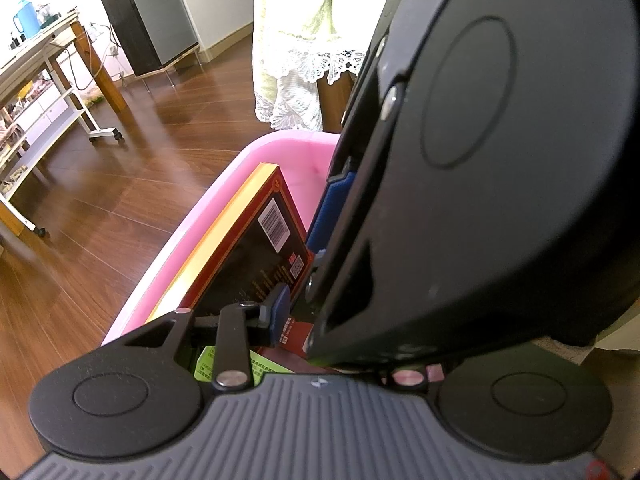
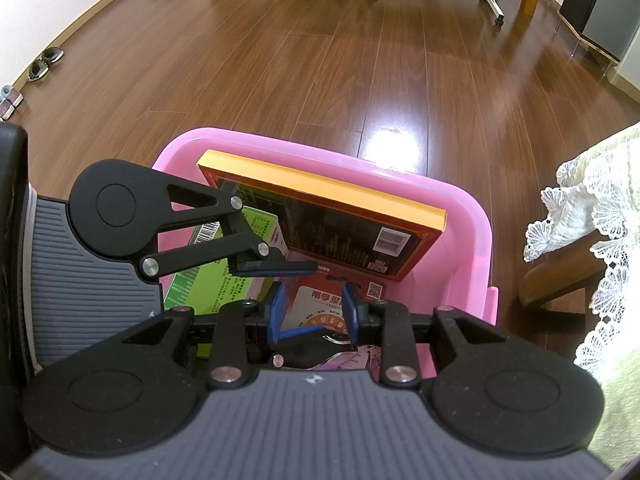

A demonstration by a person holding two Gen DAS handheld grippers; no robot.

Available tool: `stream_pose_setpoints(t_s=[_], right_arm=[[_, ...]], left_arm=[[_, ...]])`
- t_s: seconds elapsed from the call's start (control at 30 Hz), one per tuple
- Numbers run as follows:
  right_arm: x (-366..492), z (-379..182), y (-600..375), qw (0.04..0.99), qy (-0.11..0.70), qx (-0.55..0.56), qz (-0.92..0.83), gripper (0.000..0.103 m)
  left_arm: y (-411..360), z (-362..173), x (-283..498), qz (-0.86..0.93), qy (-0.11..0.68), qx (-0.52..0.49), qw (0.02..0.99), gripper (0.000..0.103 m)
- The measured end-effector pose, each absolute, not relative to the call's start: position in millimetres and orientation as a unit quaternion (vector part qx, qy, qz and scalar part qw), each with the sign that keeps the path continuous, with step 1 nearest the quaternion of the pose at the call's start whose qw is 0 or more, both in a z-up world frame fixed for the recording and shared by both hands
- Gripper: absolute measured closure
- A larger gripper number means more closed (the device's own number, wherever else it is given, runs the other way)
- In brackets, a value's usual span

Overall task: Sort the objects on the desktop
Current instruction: 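Withdraw the open right gripper from the mouse in the tub, then move the right tool from the tub back over the sofa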

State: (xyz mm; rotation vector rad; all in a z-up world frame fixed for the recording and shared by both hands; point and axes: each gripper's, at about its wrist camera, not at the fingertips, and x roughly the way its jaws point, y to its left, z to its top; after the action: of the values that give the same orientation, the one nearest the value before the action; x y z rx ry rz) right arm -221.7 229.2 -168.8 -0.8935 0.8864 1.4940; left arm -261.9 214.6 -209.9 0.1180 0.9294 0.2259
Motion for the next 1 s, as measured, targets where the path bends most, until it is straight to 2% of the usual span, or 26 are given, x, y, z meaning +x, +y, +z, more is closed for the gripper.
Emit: stream_pose_setpoints(t_s=[0.33,0.7,0.83,1.0], right_arm=[[-219.9,-166.9,227.6,0.562,0.375,-0.376,0.634,0.076],[-212.3,-156.7,221.2,0.577,0.37,-0.361,0.632,0.075],[-205.8,-150.3,215.7,0.591,0.365,-0.352,0.627,0.072],[-192.3,-140.7,206.0,0.616,0.362,-0.332,0.615,0.072]], left_arm=[[204.4,-206.0,-265.9,0.107,0.447,0.064,0.886,0.063],[189.3,-195.7,-268.1,0.109,0.445,0.078,0.886,0.057],[182.7,-190.4,-268.4,0.11,0.44,0.083,0.887,0.047],[166.0,-181.5,-287.3,0.11,0.434,0.091,0.89,0.044]])
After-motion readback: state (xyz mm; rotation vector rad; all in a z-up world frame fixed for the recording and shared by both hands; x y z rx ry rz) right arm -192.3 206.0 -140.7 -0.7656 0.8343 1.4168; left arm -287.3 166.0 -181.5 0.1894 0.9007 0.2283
